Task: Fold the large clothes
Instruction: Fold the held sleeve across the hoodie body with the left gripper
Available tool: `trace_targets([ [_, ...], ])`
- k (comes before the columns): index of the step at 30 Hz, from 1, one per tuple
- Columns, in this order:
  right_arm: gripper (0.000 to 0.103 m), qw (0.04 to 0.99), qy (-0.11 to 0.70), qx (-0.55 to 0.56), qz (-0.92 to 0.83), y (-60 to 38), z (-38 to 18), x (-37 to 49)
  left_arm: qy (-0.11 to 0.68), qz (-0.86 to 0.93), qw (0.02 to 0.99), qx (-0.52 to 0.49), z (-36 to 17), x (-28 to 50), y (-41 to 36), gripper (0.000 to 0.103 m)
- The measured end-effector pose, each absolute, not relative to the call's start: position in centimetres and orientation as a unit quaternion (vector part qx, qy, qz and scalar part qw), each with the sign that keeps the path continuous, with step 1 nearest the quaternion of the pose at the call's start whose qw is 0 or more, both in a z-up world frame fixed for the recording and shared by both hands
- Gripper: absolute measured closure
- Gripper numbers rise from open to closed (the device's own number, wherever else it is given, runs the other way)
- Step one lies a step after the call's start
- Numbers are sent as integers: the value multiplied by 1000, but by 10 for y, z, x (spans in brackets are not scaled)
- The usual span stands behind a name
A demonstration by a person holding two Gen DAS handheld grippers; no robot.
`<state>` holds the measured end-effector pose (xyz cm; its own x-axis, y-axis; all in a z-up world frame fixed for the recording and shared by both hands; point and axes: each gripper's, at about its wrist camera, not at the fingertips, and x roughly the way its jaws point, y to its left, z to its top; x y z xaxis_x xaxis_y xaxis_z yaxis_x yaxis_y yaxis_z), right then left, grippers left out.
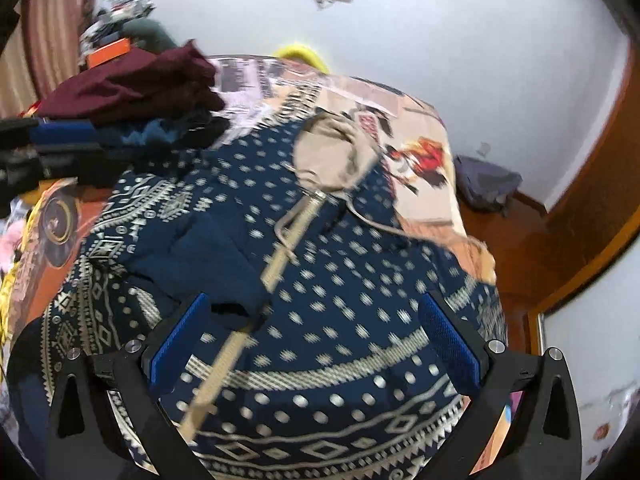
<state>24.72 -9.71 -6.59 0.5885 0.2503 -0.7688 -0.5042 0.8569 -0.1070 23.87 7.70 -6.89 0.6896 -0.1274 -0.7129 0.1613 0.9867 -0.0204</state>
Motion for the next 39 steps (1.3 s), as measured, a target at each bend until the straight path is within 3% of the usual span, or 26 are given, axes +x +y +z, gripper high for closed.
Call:
trace_targets([
  [8,0,848,392,-212,286,-35,-68,238,409,4,912,5,-88,211,147,41],
  [21,7,779,435,-286,350,51,-122,235,488,32,870,-67,-178,182,192,41],
  [23,14,768,454,-285,350,57,-134,239,496,30,865,-73,-187,182,194,41],
  [25,35,755,476,-285,350,61,-145,245,502,28,861,-77,-194,182,194,41],
  [26,39,746,489,-283,353,63,-151,248,506,26,858,-80,-199,183,194,41],
  [32,46,739,504,-264,361,60,-162,257,525,14,848,-75,-220,196,185,41],
  [35,72,747,496,-256,360,57,-159,259,528,13,845,-79,-227,205,184,41],
  [36,87,754,493,-257,349,56,-158,261,527,19,846,-81,-229,209,184,41],
  [37,94,760,490,-255,344,56,-157,263,524,26,847,-82,-229,211,184,41],
  [39,94,771,483,-227,348,47,-146,269,518,36,850,-89,-229,215,185,41],
])
